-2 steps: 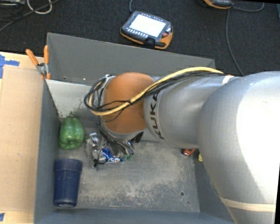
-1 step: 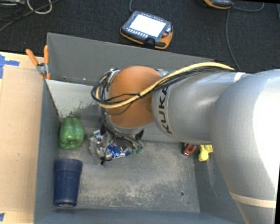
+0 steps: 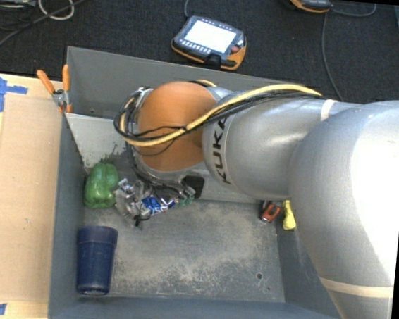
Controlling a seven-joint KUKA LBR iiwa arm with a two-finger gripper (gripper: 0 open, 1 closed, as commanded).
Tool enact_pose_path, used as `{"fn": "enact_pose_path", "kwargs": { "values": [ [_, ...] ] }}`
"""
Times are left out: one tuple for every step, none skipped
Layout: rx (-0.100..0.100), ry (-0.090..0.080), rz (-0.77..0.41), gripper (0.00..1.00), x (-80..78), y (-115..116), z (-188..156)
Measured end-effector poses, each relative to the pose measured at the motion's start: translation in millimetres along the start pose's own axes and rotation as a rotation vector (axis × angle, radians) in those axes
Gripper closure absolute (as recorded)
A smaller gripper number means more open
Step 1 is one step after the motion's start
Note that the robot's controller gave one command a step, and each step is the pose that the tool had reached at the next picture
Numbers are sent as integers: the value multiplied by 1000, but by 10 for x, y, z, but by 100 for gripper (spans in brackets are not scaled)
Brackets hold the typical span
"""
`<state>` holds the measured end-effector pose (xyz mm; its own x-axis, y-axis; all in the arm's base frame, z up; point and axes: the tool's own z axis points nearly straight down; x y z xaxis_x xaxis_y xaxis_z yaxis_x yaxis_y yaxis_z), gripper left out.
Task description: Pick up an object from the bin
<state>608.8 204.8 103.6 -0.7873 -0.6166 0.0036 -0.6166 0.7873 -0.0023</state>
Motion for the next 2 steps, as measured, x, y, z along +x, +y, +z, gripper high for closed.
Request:
{"fn": "enact_pose_path", "kwargs": {
  "values": [
    [1, -5, -57, 100, 693, -540, -120],
    [0, -5, -101, 100, 659, -745, -248]
  ]
}}
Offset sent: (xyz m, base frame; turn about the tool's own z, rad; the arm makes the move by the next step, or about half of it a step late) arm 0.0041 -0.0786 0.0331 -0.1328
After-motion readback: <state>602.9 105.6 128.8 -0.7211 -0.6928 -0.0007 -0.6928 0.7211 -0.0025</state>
